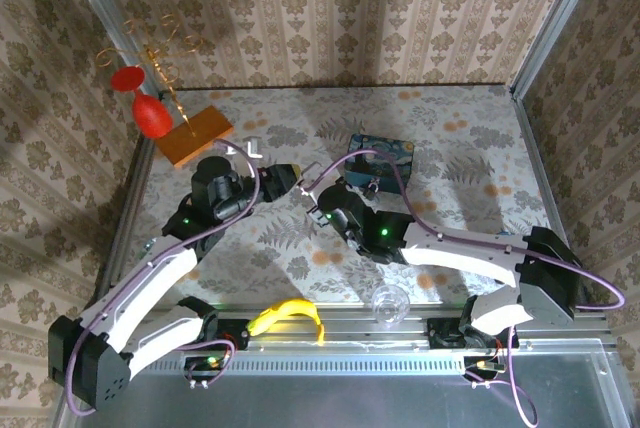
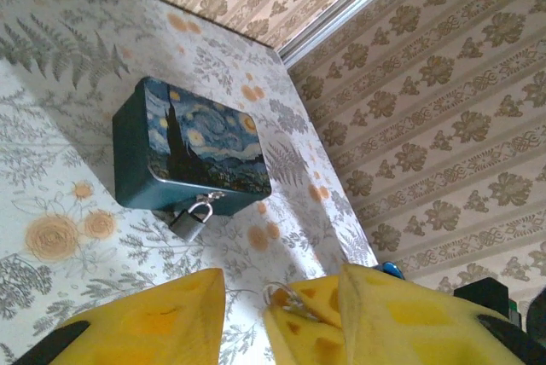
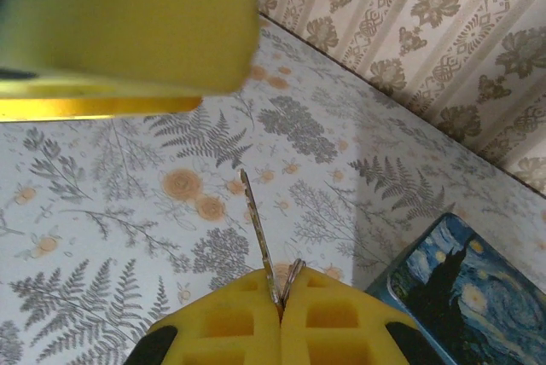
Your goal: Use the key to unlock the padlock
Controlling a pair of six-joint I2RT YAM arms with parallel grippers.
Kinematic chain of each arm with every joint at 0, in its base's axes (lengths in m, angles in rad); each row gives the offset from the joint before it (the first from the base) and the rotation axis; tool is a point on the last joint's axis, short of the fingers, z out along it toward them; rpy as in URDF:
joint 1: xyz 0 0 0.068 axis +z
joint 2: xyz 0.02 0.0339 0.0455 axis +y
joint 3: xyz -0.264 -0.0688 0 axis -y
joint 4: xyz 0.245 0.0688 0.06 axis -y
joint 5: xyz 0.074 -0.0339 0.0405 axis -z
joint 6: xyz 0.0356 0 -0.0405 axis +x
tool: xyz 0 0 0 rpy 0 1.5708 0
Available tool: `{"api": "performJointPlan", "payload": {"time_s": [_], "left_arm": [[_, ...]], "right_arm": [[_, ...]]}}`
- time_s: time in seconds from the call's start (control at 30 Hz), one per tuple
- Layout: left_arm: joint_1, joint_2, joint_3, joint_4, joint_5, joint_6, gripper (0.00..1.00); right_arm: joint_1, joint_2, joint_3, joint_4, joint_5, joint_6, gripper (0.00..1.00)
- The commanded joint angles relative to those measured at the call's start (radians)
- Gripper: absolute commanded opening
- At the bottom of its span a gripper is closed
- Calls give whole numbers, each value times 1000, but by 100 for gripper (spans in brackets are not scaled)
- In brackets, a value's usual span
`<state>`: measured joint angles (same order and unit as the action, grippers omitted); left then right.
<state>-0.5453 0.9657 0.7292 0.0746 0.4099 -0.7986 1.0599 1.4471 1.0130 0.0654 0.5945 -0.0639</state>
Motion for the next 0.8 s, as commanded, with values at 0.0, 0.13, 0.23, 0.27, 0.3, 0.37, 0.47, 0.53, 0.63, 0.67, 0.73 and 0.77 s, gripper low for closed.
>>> {"api": "performJointPlan", "payload": {"time_s": [0.0,0.13,0.23,0.27,0.3,0.37,0.47,0.53,0.63,0.67,0.73,0.77], "left_arm": [[-16,18,37,21,-8,-49,40],[-24,47,23,59,10,-85,40],[-27,63,14,70,12,-100,39],[-27,66,10,79,13,-104,40],[-28,72,4,92,14,-113,40],[-28,81,-6,129,19,-133,40],[-31,100,-7,158,33,-146,39],[-35,109,-5,160,33,-150,40],[-35,118,-7,157,36,-157,39],[-35,123,-8,157,36,-160,39],[-36,128,-14,156,33,-171,39],[-36,132,-18,161,33,-179,38]], "right_arm": [[10,13,33,-11,73,-45,0],[12,15,32,-4,73,-48,0],[12,13,32,-1,75,-51,0],[12,14,32,1,74,-51,0],[14,15,30,3,74,-52,0],[14,17,32,4,74,-52,0],[15,25,33,6,79,-51,0],[17,31,33,5,80,-48,0],[19,36,36,1,86,-47,0],[19,39,38,0,91,-47,0],[18,44,39,-1,100,-47,0],[20,45,41,1,103,-46,0]]}}
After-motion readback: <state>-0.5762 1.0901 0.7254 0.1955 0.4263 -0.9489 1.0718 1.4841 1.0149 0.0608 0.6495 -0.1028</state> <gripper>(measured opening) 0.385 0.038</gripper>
